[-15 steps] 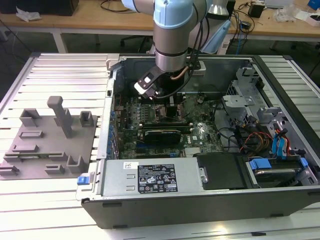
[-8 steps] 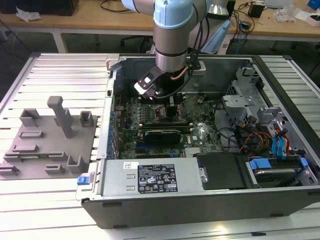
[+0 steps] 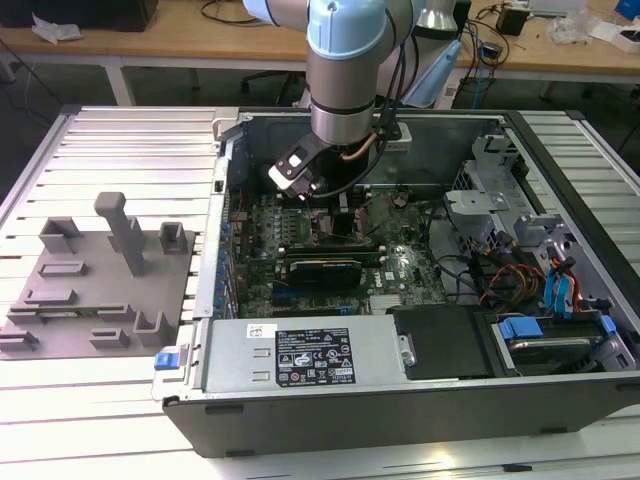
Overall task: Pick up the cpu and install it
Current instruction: 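Place the cpu into insertion slot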
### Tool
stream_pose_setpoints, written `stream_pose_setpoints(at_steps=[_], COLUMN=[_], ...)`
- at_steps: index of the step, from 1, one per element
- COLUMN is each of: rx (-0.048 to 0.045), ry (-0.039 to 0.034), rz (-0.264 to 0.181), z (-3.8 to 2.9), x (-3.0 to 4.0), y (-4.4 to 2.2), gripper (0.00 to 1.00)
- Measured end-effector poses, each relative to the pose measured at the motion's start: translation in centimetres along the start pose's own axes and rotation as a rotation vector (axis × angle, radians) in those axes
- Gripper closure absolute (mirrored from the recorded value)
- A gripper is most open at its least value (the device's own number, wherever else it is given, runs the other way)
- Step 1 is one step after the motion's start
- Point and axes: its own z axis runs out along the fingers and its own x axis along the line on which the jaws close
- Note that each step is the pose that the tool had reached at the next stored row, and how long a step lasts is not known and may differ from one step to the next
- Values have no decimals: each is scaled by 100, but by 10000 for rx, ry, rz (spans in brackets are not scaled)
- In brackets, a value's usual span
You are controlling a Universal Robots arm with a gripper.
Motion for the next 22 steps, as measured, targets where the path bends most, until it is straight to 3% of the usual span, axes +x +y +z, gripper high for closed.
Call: stream_pose_setpoints(at_steps=[1, 3, 8, 18, 20, 22], rx=[3, 5, 6, 6, 5, 6], ry=[-5, 0, 152, 157, 157, 158], rz=[-1, 1, 9, 10, 9, 9], z=[-1, -3, -9, -9, -8, -8], x=[-1, -2, -1, -2, -2, -2], y=[0, -1, 0, 1, 1, 1], gripper=[38, 38, 38, 38, 31, 31])
